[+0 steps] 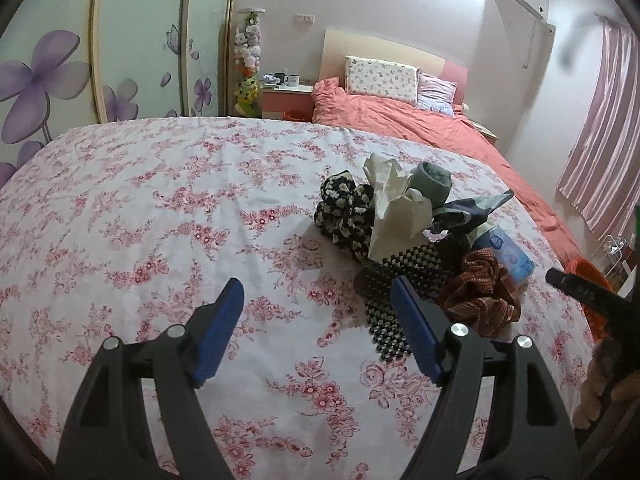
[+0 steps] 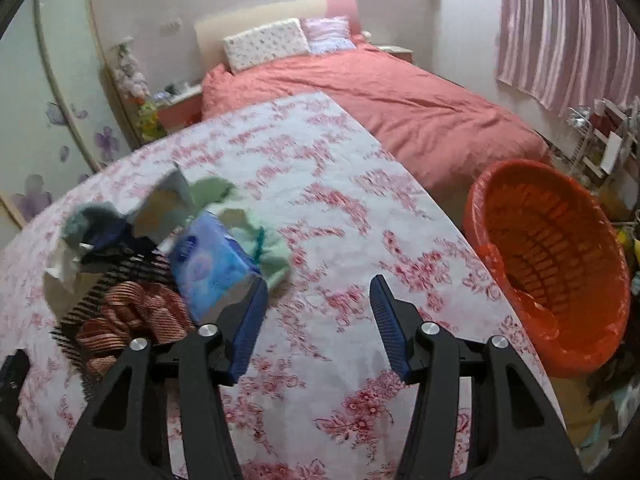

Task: Collect trash
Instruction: 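Move both tools back over the clutter pile, right tool toward the blue tissue pack, then grasp the blue tissue pack with the right tool while the left tool grasps the brown knit cloth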

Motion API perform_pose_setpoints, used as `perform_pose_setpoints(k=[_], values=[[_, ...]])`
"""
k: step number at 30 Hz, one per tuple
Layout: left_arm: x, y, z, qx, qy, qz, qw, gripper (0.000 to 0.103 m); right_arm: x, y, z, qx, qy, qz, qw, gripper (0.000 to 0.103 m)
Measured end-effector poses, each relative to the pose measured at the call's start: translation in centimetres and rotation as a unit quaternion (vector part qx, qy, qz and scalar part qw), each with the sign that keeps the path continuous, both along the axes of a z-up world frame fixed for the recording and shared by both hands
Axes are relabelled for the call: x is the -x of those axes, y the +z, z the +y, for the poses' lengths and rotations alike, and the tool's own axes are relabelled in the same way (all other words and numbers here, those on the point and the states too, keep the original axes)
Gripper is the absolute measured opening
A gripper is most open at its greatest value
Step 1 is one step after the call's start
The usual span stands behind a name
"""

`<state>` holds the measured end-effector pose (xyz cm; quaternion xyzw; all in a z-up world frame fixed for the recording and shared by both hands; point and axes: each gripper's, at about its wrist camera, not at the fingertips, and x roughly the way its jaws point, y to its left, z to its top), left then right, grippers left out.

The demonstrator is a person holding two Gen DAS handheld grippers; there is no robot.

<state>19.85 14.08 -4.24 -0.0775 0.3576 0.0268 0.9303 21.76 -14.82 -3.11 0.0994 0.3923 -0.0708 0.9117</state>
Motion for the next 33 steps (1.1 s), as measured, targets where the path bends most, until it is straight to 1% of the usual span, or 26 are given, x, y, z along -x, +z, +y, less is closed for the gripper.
perform_pose_setpoints(k=[4,7,12,17,21,23,24,27,30,33], values=[[0.0,0.0,-0.2,0.002,-0.002,0.000,1.0000,0.075,-0.7,0.4,1.4,-0.015,0.052,-0.016,0.998,0.058],[0.2,0.0,-0.1,0.001,-0.001,-0.001,1.0000,0.075,-1.9,0.1,3.0,0.005,0.081,-0.009,0.997,0.058],[0.3,0.0,0.2,0.003,0.004,0.000,1.0000,0.075,-3.5,-1.6,4.0,0.025,0.093,0.017,0.995,0.058],[0.2,-0.3,0.0,0.005,0.002,0.005,1.0000,0.075,-3.3,-1.9,5.4,0.055,0.116,0.014,0.992,0.059],[0.2,-0.4,-0.4,0.005,-0.002,0.008,1.0000,0.075,-3.5,-1.9,6.2,0.071,0.122,0.013,0.990,0.058],[0.2,-0.5,-0.6,0.005,-0.005,0.009,0.9999,0.075,-3.3,-1.7,6.4,0.076,0.125,0.009,0.989,0.053],[0.3,-0.5,-0.8,0.005,-0.006,0.009,0.9999,0.075,-3.2,-1.7,6.3,0.073,0.129,0.007,0.989,0.048],[0.3,-0.5,-1.1,0.005,-0.009,0.010,0.9999,0.075,-2.4,-1.5,5.4,0.055,0.138,0.001,0.989,0.040],[0.2,-0.6,-1.6,0.005,-0.013,0.011,0.9998,0.075,-2.2,-1.6,4.5,0.029,0.143,0.002,0.989,0.039],[0.3,-0.6,-2.2,0.006,-0.019,0.013,0.9997,0.075,-2.5,-1.9,4.7,0.026,0.146,0.005,0.989,0.040]])
